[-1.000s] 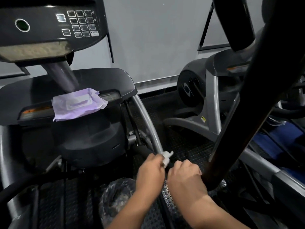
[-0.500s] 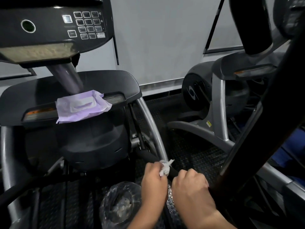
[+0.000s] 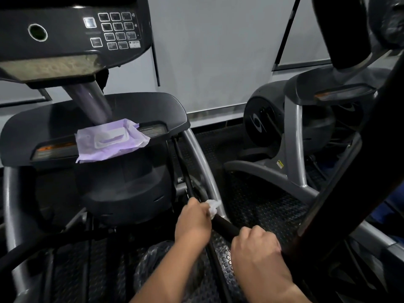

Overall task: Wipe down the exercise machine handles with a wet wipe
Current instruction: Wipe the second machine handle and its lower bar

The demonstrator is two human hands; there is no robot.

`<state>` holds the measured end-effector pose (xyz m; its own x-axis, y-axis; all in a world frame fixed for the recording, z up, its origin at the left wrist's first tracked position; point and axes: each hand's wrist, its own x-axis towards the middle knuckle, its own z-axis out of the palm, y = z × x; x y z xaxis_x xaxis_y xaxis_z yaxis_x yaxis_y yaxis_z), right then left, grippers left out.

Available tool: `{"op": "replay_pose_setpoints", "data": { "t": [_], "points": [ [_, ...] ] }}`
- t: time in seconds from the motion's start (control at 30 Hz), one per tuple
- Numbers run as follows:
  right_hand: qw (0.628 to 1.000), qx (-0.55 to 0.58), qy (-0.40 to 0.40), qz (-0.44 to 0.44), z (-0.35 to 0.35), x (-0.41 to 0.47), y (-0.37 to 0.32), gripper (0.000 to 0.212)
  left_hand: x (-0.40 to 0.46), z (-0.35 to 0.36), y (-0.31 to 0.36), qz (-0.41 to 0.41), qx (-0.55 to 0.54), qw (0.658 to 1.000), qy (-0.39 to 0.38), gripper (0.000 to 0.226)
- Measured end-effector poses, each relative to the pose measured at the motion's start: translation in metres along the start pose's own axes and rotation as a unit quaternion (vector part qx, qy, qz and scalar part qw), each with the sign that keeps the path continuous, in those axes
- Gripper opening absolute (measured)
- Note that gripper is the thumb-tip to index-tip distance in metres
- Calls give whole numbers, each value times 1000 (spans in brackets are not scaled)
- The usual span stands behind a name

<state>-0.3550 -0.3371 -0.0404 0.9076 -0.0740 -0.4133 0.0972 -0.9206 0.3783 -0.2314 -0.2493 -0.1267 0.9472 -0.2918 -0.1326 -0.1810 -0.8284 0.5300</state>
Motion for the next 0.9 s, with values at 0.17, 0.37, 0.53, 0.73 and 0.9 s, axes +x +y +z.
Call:
{"op": "replay_pose_setpoints", "data": {
  "t": [0.17, 0.37, 0.53, 0.73, 0.9],
  "points": [
    [1000, -6, 19, 3, 5, 1, -2, 42, -38, 13, 9, 167, -17, 985, 33, 19],
    [1000, -10, 18, 16, 3, -1, -3, 34, -4, 13, -15, -49, -99, 994, 23, 1],
    [999, -8, 49, 8, 9, 2, -6, 60, -55, 27, 16, -98, -308, 945, 51, 23],
    [997, -4, 65, 30, 6, -3, -6, 37, -31, 38, 15, -324, -628, 706, 42, 23],
    [998, -4, 59, 24, 0, -6, -4, 32, -76, 29, 39, -325, -679, 655, -64, 25]
  ]
}}
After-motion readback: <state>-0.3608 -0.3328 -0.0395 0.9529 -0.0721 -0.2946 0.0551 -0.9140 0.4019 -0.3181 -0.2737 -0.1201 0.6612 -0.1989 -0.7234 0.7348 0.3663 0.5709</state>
